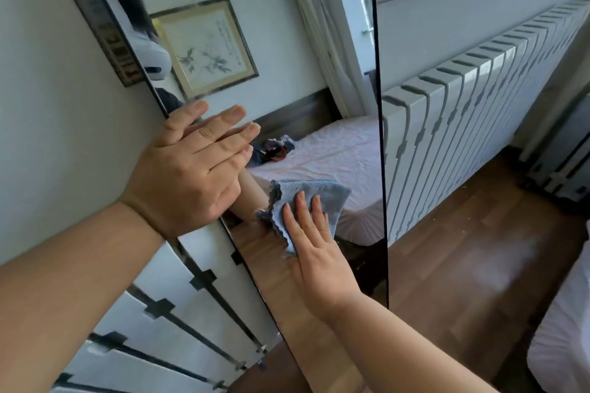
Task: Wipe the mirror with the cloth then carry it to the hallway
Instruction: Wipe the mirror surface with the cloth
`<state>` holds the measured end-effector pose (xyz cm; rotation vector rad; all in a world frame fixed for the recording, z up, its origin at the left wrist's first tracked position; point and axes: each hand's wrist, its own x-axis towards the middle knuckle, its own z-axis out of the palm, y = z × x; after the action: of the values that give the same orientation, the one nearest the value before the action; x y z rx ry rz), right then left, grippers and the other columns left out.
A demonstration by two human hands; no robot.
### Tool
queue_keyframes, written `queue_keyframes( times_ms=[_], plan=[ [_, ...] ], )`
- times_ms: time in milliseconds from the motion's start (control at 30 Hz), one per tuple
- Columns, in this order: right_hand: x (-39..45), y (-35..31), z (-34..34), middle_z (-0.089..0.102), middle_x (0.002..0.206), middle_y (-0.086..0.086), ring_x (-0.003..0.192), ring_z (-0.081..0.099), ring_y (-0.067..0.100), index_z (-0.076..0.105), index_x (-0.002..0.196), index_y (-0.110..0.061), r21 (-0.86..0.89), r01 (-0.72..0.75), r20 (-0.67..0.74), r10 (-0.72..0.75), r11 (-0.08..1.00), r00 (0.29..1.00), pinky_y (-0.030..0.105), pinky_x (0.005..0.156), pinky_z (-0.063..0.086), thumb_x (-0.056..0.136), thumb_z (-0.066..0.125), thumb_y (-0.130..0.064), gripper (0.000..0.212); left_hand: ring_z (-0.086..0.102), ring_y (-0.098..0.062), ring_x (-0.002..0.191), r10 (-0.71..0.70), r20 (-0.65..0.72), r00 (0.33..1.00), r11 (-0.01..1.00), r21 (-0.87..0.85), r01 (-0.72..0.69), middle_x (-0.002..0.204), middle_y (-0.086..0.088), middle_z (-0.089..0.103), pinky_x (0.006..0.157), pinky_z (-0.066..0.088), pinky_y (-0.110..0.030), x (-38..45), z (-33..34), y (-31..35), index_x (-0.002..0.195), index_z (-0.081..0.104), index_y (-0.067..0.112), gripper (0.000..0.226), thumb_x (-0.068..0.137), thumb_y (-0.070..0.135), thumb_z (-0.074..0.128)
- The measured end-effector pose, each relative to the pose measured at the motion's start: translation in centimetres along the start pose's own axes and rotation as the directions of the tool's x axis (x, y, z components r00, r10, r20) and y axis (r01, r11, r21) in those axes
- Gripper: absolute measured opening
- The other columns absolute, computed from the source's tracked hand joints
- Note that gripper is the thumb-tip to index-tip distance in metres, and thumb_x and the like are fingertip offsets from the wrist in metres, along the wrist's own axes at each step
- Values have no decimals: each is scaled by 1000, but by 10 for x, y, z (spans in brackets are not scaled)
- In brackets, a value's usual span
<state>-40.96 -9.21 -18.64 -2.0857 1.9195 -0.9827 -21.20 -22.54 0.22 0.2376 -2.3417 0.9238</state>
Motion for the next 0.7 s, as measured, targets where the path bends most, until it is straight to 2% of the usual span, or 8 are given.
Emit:
queue_keyframes(
  times_ms=[100,167,233,300,400,567,633,700],
  plan=[
    [-4,10,16,-16,182,-10,168,-14,30,-1,174,-33,-12,97,-116,-98,995,988,60,133,13,117,27,-36,64,65,-34,148,-52,-112,992,999,7,53,145,-10,77,123,46,-68,-2,9,12,106,86,7,19,102,10,68],
    [-4,22,28,-1,184,-1,169,-4,35,9,174,-27,-44,172,-201,-177,984,964,62,133,13,117,22,-39,60,65,-35,148,-71,-160,985,997,20,75,144,-10,77,124,44,-68,-4,17,19,107,86,7,22,103,12,66],
    [-2,38,46,10,183,6,168,3,39,20,172,-21,-86,227,-284,-242,970,928,63,133,14,110,41,-24,66,64,-36,149,-66,-182,981,996,47,76,145,-10,77,125,41,-68,-12,27,25,109,87,9,25,103,15,64],
    [1,51,61,16,181,11,168,6,40,27,170,-17,-121,256,-377,-283,959,882,63,133,13,106,48,-19,68,62,-36,150,-49,-183,982,997,45,58,142,-10,78,127,38,-67,-20,36,29,107,89,11,25,100,18,66],
    [3,62,75,14,181,10,169,2,35,25,170,-18,-149,251,-438,-291,956,851,59,134,9,109,41,-28,64,67,-32,144,24,-133,991,1000,18,-22,133,-9,82,126,39,-67,-24,32,34,105,90,11,24,96,22,70],
    [-2,66,85,7,182,-2,169,-6,22,19,171,-25,-144,219,-478,-261,965,839,55,135,8,107,32,-34,67,76,-26,134,371,37,928,924,80,-373,130,-4,86,122,49,-59,-35,39,62,107,90,15,20,97,24,76],
    [-3,63,90,6,182,-3,169,-6,21,19,172,-26,-162,199,-504,-254,967,826,51,135,5,107,32,-35,67,77,-26,133,393,104,914,906,125,-404,131,-3,86,121,52,-55,-37,45,65,106,90,15,20,95,25,78],
    [-2,58,94,5,183,-3,169,-7,23,17,172,-25,-189,175,-503,-248,966,828,51,134,5,107,34,-35,68,77,-26,131,352,94,931,925,116,-362,130,-2,86,121,53,-53,-35,46,63,105,90,15,18,92,24,80]
  ],
)
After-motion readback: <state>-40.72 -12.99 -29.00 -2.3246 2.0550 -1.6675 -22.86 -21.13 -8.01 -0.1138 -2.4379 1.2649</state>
